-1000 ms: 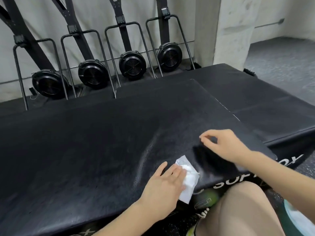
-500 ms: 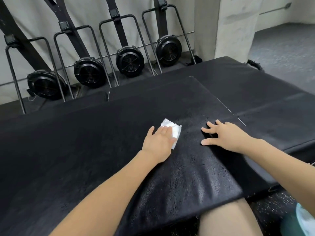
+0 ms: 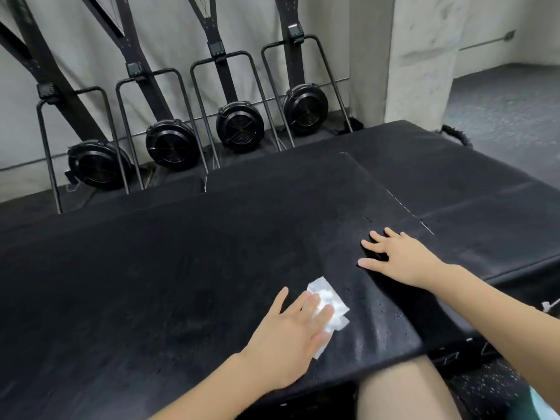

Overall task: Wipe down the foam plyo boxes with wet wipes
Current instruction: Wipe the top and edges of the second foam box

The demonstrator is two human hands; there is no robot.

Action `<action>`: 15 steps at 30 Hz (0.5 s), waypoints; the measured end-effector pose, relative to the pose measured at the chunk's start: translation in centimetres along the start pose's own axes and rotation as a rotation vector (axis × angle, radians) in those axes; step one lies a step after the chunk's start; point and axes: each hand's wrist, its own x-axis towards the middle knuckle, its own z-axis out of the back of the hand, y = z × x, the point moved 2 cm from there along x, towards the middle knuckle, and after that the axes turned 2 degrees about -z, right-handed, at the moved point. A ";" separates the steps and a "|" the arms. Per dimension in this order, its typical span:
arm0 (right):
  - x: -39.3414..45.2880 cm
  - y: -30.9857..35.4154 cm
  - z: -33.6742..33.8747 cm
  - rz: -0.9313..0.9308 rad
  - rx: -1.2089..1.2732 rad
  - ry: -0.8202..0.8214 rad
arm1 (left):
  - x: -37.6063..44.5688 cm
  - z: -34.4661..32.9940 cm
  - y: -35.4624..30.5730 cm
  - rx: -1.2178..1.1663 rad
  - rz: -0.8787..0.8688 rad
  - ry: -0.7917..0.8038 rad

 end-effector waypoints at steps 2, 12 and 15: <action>0.1 0.1 0.5 -0.023 -0.015 0.042 | -0.7 0.0 -0.3 0.032 -0.024 -0.008; 6.2 1.0 4.6 0.024 -0.012 -0.040 | 4.9 -1.5 5.7 -0.015 0.095 0.150; 9.3 0.7 5.4 -0.005 0.065 0.008 | 7.6 -1.7 8.4 -0.117 0.120 0.234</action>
